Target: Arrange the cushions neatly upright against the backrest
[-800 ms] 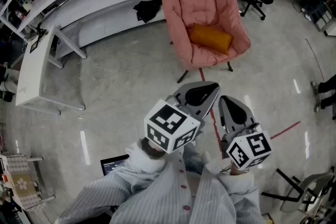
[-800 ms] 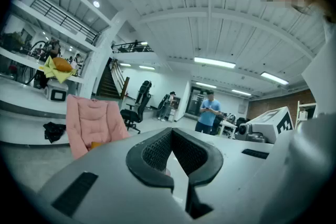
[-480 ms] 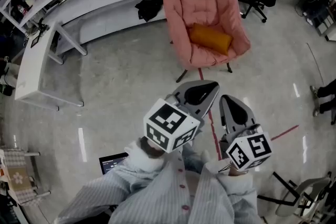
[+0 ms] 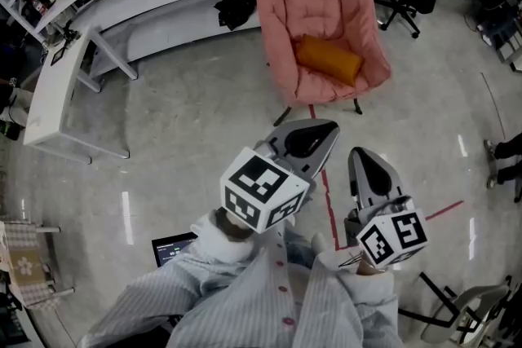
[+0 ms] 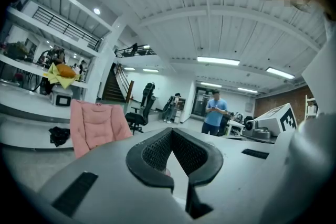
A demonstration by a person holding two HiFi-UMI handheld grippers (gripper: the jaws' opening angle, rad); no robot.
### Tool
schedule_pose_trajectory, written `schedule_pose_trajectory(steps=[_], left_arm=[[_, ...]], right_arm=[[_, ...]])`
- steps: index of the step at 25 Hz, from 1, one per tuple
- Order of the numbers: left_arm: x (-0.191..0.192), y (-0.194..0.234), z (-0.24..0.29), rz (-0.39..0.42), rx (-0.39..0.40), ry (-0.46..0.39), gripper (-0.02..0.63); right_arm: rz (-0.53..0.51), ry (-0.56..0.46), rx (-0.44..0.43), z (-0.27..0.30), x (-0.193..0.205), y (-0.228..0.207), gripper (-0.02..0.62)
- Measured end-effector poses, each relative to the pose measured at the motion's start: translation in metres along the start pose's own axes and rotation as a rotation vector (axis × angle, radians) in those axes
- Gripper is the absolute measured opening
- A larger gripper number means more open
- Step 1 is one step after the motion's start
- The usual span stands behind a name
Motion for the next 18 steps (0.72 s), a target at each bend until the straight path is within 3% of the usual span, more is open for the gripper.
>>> schedule_pose_trajectory(steps=[8,18], left_arm=[[-0.011,0.054,0.032,0.000,0.006,0.002,0.011],[-0.055,0.160,0.088,0.024,0.056,0.002,0.009]], right_arm=[[0.023,0.004,0.010,0.050,-0.009,-0.027,0.012],[0.019,0.000,0.070,0.156,-0.045,-0.068,0.012]])
Point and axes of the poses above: the fingertips, and each gripper's own axes: z forward along the fingers, y to its left, x out of its underside, the point moved 8 cm from there along -z, backward along the fingers, and after that the axes turned 12 degrees about x, right-handed, at the moved point
